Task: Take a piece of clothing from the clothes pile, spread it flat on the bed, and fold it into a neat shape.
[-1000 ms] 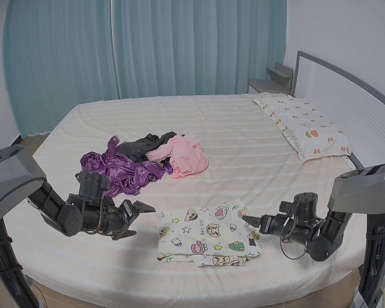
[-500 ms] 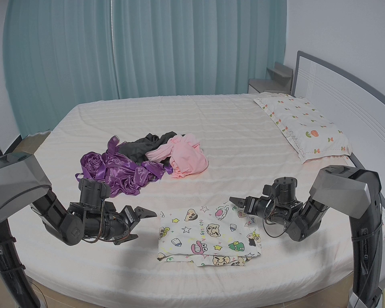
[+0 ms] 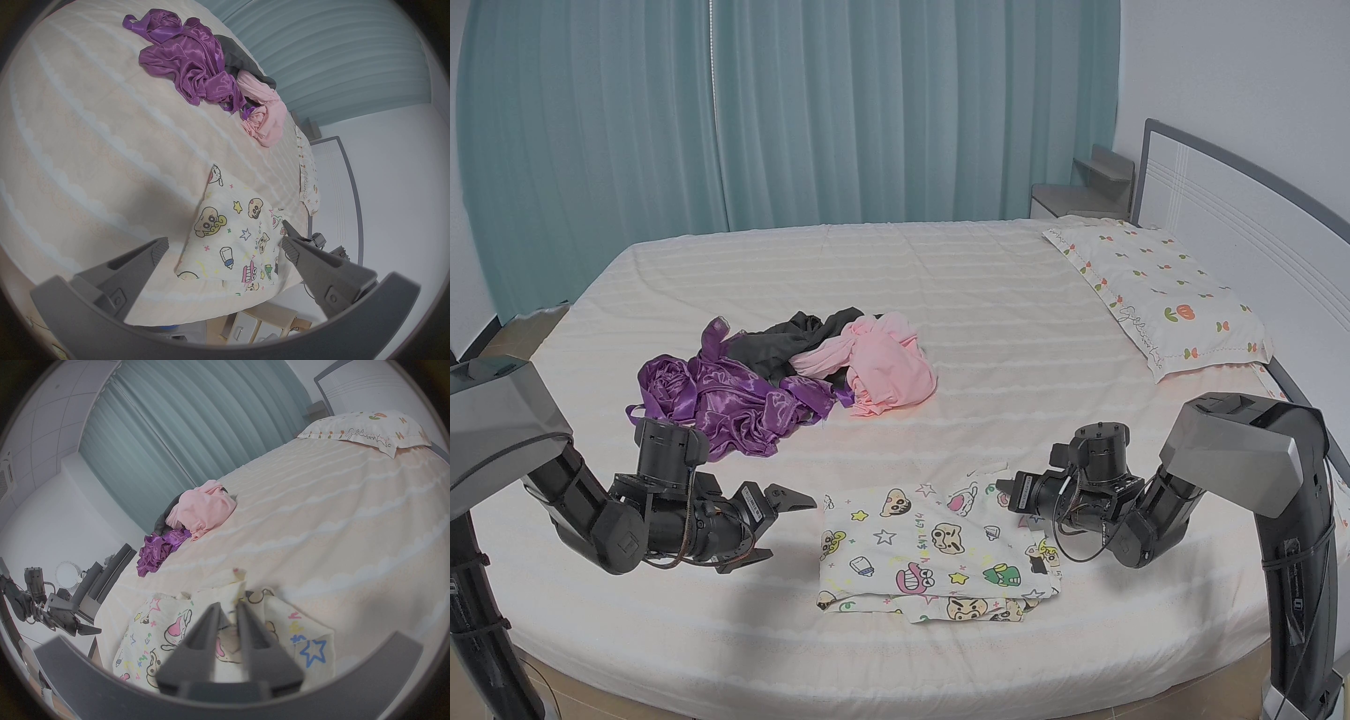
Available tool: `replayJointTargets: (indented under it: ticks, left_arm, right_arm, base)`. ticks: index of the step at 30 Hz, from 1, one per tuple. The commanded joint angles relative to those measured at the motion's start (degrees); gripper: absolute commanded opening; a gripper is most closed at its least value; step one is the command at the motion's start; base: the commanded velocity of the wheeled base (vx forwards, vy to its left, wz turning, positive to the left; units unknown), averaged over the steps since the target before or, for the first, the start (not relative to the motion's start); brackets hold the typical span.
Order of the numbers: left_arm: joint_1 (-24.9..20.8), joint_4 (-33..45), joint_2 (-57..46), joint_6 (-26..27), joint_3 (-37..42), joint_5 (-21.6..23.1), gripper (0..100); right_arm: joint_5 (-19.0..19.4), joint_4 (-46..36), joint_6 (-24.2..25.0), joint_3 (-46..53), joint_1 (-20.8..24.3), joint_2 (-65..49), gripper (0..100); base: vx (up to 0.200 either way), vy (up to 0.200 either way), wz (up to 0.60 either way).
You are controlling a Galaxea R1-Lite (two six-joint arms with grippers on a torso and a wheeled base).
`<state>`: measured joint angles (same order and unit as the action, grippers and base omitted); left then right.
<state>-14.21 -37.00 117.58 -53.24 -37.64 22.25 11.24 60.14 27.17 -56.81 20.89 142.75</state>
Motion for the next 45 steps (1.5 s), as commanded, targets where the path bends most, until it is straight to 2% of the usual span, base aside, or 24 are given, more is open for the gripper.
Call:
replayJointTargets:
  ticks: [1, 6, 19, 27, 28, 37, 39, 41, 42, 44, 45]
  left_arm:
    - [0.1, 0.0, 0.3, 0.0, 0.0, 0.0, 100]
    - [0.1, 0.0, 0.3, 0.1, 0.0, 0.0, 100]
    - [0.1, -0.1, 0.6, 0.2, 0.1, 0.0, 100]
    - [0.1, -0.1, 0.7, 0.2, 0.0, 0.0, 100]
    - [0.1, -0.1, 0.7, 0.2, 0.0, 0.0, 100]
    - [-1.5, -0.2, 2.0, 0.6, -0.4, -0.9, 100]
    - [-3.2, -0.8, 3.7, 0.7, -1.7, -2.8, 100]
    - [-6.3, -2.4, 8.4, 0.9, -4.6, -8.7, 100]
    - [-7.7, -3.5, 10.7, 1.3, -6.3, -13.4, 100]
    - [-9.0, -5.0, 14.0, 2.2, -8.7, -19.4, 100]
    - [-9.7, -5.5, 15.8, 4.0, -10.1, -21.1, 100]
  right_arm:
    - [-0.2, 0.9, 0.2, 0.6, -0.8, -0.5, 0]
    - [-0.3, 3.3, 0.4, 2.8, -2.3, -1.0, 0]
    - [-0.3, 3.0, 0.4, 3.0, -5.6, -1.1, 0]
    - [-0.3, 1.9, 0.5, 3.3, -5.8, -0.8, 0]
    - [-0.3, 1.2, 0.5, 3.2, -6.0, -0.9, 100]
    - [0.2, 0.1, 0.6, 8.5, -7.3, -4.2, 100]
    - [0.4, 0.2, 0.6, 11.9, -7.2, -5.7, 100]
    - [1.2, 0.3, 0.5, 16.0, -6.2, -6.3, 100]
    - [1.5, 0.6, 0.5, 17.3, -5.6, -6.2, 100]
    - [1.5, 1.8, 0.5, 19.6, -4.1, -5.9, 100]
    - [1.6, 3.6, 0.6, 21.2, -3.2, -5.8, 100]
  base:
    - [0.0, 0.0, 0.0]
    - [0.0, 0.0, 0.0]
    - [0.0, 0.0, 0.0]
    - [0.0, 0.0, 0.0]
    - [0.0, 0.0, 0.0]
    - [0.0, 0.0, 0.0]
    - [0.0, 0.0, 0.0]
    - [0.0, 0.0, 0.0]
    - [0.0, 0.0, 0.0]
    - [0.0, 0.0, 0.0]
    - [0.0, 0.0, 0.0]
